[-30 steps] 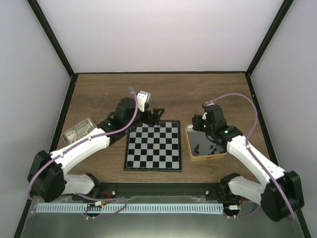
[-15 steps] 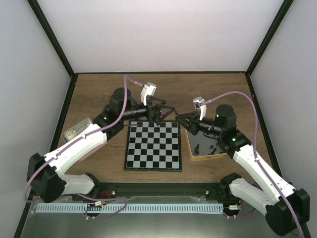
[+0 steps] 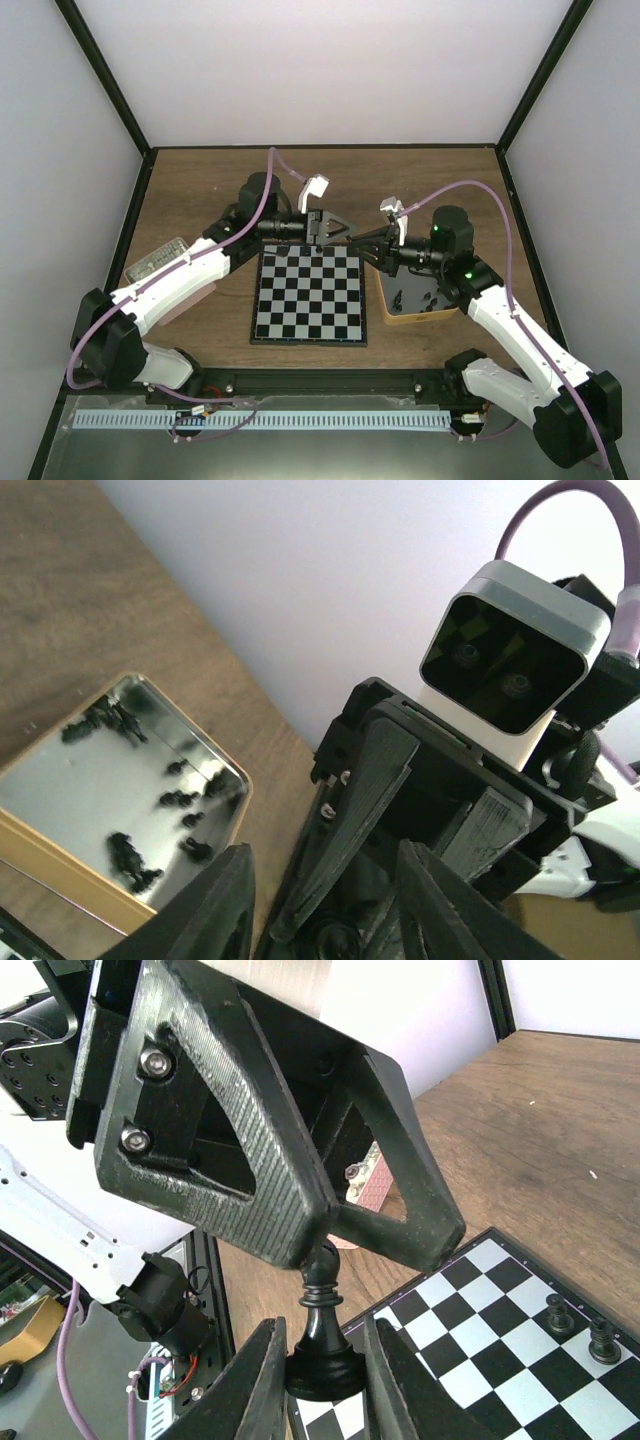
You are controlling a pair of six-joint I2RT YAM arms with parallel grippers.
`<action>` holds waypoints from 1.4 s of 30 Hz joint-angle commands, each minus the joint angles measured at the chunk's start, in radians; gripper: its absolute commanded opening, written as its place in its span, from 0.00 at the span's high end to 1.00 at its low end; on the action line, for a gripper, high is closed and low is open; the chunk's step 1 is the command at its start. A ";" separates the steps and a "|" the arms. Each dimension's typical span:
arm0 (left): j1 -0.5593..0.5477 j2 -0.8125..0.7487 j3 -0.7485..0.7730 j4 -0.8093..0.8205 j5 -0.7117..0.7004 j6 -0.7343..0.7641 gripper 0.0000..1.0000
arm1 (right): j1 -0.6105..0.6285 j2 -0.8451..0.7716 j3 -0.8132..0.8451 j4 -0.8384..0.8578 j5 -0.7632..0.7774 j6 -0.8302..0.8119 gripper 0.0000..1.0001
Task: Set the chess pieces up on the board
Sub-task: Place the chess piece on the chessboard.
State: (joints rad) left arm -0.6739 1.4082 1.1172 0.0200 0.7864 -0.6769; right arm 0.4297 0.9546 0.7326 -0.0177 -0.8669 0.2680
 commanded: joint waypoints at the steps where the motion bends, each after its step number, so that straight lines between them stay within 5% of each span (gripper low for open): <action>1: 0.004 0.011 0.013 0.005 0.069 -0.045 0.62 | 0.006 -0.007 0.042 0.002 -0.012 -0.024 0.91; 14: 0.003 -0.010 -0.003 -0.042 0.116 0.014 0.96 | 0.007 0.014 0.044 -0.005 0.008 -0.014 0.91; 15: 0.003 -0.010 -0.004 -0.043 0.106 0.019 0.96 | 0.006 0.016 0.046 -0.005 0.013 -0.009 0.90; 17: 0.004 -0.018 -0.001 -0.059 0.067 0.048 0.96 | 0.007 0.018 0.046 -0.013 0.036 0.002 0.70; 19: 0.004 -0.032 0.005 -0.102 -0.023 0.091 0.96 | 0.007 0.014 0.038 -0.015 0.061 0.010 0.47; 22: 0.006 -0.058 0.003 -0.192 -0.262 0.155 0.96 | 0.006 0.004 0.017 -0.019 0.130 0.022 0.30; 26: 0.006 -0.090 -0.042 -0.294 -0.741 0.185 0.96 | 0.006 0.010 -0.019 -0.037 0.281 0.050 0.27; 31: 0.007 -0.118 -0.178 -0.260 -1.102 0.169 0.96 | 0.007 0.047 -0.028 -0.072 0.425 0.066 0.27; 34: 0.013 -0.084 -0.226 -0.233 -1.166 0.174 0.96 | 0.006 0.064 -0.024 -0.084 0.472 0.068 0.27; 42: 0.052 0.074 -0.252 -0.093 -1.058 0.190 0.96 | 0.007 0.083 -0.023 -0.089 0.513 0.067 0.27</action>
State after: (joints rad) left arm -0.6388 1.4292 0.8711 -0.1722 -0.2687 -0.5121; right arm 0.4335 1.0374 0.7040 -0.0902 -0.4026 0.3344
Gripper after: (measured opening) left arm 0.083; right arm 0.728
